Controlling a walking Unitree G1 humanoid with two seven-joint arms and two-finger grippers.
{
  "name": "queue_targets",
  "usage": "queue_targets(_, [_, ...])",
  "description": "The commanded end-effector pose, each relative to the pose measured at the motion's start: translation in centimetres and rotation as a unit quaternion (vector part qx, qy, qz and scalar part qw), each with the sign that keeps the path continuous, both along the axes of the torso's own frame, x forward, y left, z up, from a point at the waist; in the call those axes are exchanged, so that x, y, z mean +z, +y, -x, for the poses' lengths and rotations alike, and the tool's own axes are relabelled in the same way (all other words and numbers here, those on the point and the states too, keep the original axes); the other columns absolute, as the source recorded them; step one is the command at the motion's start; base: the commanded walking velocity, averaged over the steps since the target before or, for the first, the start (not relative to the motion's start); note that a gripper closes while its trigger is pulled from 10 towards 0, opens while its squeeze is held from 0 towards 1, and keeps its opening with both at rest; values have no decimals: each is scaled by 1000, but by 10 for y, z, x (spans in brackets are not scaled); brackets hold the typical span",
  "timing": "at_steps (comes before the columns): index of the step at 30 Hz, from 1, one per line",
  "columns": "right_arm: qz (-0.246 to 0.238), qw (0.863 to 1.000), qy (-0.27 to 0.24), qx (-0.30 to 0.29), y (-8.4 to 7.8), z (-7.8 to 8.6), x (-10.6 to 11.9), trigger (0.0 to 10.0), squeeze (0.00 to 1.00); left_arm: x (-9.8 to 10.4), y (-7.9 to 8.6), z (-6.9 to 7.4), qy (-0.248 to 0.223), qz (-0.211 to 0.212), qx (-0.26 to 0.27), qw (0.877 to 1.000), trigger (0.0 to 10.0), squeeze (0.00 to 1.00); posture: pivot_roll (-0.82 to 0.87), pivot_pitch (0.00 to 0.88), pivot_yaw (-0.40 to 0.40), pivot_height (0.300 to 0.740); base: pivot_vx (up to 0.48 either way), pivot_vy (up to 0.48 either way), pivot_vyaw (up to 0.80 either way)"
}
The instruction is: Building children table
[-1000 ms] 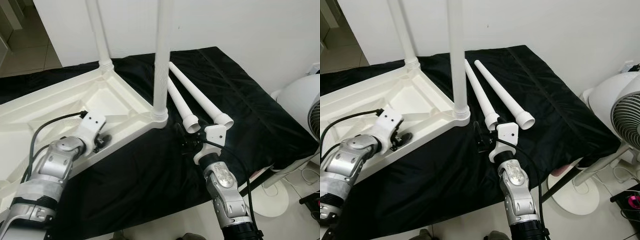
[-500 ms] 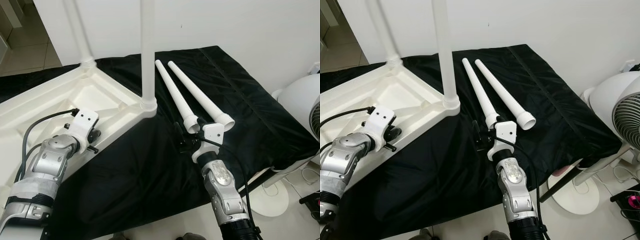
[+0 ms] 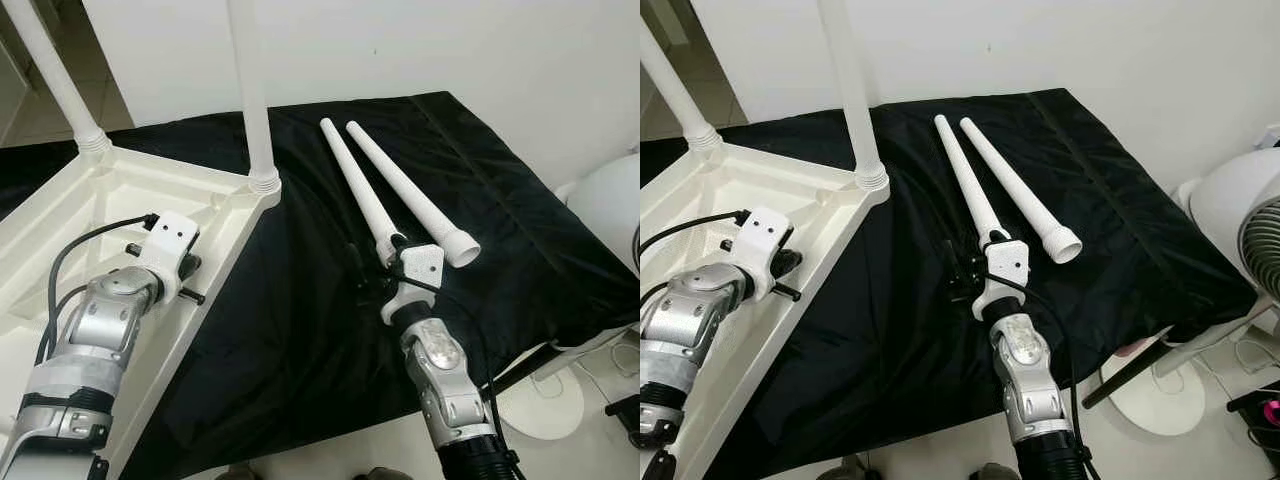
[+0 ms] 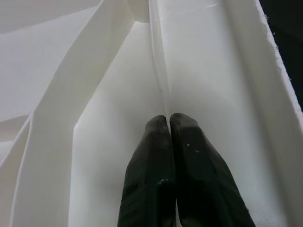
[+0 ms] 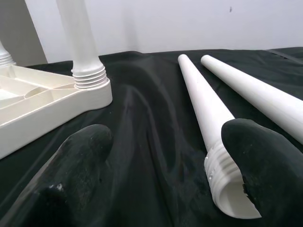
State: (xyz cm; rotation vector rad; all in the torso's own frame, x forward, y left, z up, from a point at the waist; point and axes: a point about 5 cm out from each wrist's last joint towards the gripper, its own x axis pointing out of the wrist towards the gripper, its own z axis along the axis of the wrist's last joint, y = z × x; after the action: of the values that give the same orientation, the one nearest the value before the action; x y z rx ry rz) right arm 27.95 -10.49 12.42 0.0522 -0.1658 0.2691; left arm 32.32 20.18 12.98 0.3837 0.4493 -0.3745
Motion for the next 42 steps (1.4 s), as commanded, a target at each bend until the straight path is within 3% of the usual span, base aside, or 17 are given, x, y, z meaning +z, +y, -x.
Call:
queue_targets(1, [-1,1000,-3,0,2,-1,0,10000,0,0,-3,0,-22,-32,3,999,10000,0,-41,0,61,740,0,0,0])
queue_targets(6, [-1,1000,-3,0,2,-1,0,10000,0,1,-7,1,-30,-31,-18,999,10000,0,-42,0,65,740,0,0,0])
queue_targets(7, [0,1000,-3,-2,2,-1,0,10000,0,5,-9,1,-36,-2,-19,999,10000,1000,-42,0,68,740,0,0,0])
queue_targets(8, [-1,1000,-3,-3,1,-1,0,10000,0,11,-12,0,-50,22,-27,998,10000,1000,-40,0,70,740,0,0,0])
queue_targets(10, [-1,1000,-3,-3,1,-1,0,10000,0,11,-12,0,-50,22,-27,998,10000,1000,-40,0,70,740,0,0,0])
queue_targets(11, [-1,1000,-4,-5,1,-1,0,10000,0,17,-12,-1,-59,38,-26,997,10000,796,-40,0,70,740,0,0,0])
queue_targets(13, [-1,1000,-4,-7,1,-2,0,10000,0,21,-11,-1,-68,46,-31,996,10000,796,-40,0,71,740,0,0,0])
queue_targets(14, [-1,1000,-4,-8,1,-2,0,10000,0,24,-10,-1,-73,54,-33,995,10000,0,-40,0,72,740,0,0,0])
queue_targets(19, [-1,1000,-5,-10,0,-4,0,10000,0,32,-5,-2,-84,65,-36,994,10000,0,-39,0,73,740,0,0,0])
queue_targets(24, [0,1000,-7,-12,-1,-5,1,10000,0,39,16,1,-84,58,-31,994,10000,0,-31,0,70,740,0,0,0])
queue_targets(28, [4,1000,-10,-16,-5,-7,2,10000,0,44,46,23,-72,19,-59,995,10000,0,-25,0,60,740,0,0,0])
queue_targets(33, [6,1000,-11,-16,-6,-8,3,10000,0,45,62,29,-72,3,-42,997,10000,0,-18,0,48,740,0,0,0])
queue_targets(38, [14,1000,-14,-2,-5,-10,6,10000,0,34,93,53,-21,-62,-36,997,10000,0,-4,0,21,740,0,0,0])
queue_targets(41, [17,1000,-13,1,-6,-10,6,10000,0,35,106,60,-16,-76,-17,997,10000,0,-1,0,11,740,0,0,0])
queue_targets(42, [18,1000,-12,3,-6,-9,5,10000,0,36,115,64,-12,-102,-10,995,10000,0,1,0,2,740,0,0,0])
